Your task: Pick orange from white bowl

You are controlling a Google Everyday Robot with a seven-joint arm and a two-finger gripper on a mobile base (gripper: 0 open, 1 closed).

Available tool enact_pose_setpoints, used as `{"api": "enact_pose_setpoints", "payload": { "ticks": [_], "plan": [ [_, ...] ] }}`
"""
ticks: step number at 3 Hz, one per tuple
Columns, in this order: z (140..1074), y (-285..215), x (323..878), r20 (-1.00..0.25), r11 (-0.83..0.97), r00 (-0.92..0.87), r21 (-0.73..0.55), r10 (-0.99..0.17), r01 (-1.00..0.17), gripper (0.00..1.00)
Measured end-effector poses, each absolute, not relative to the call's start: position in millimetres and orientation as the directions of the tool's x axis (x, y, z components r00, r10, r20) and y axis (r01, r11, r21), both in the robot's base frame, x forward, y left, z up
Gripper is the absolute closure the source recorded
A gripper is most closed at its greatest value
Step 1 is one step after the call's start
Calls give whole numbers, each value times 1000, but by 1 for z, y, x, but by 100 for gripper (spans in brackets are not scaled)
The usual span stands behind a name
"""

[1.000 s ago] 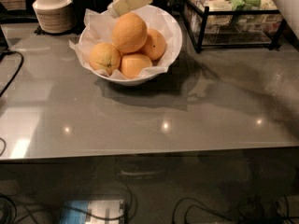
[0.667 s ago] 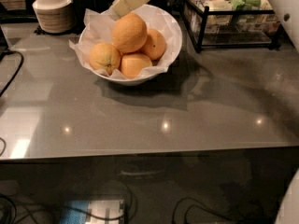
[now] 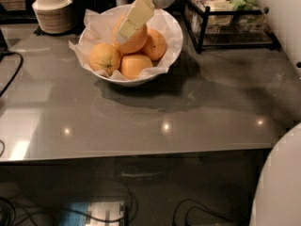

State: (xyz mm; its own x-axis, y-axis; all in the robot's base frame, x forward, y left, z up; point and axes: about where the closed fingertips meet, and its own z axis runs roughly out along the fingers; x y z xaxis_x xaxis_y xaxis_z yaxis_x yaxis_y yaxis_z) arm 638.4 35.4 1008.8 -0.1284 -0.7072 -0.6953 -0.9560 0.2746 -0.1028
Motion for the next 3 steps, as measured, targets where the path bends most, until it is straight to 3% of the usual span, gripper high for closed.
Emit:
{"api": "enact_pose_setpoints", "payload": {
  "ticks": [1,3],
  "plan": [
    [994,39,640,-705,301,-146,-100,-694,-948,0],
    [962,44,685,-743,421,-121,-230,-658,-878,0]
  ]
}}
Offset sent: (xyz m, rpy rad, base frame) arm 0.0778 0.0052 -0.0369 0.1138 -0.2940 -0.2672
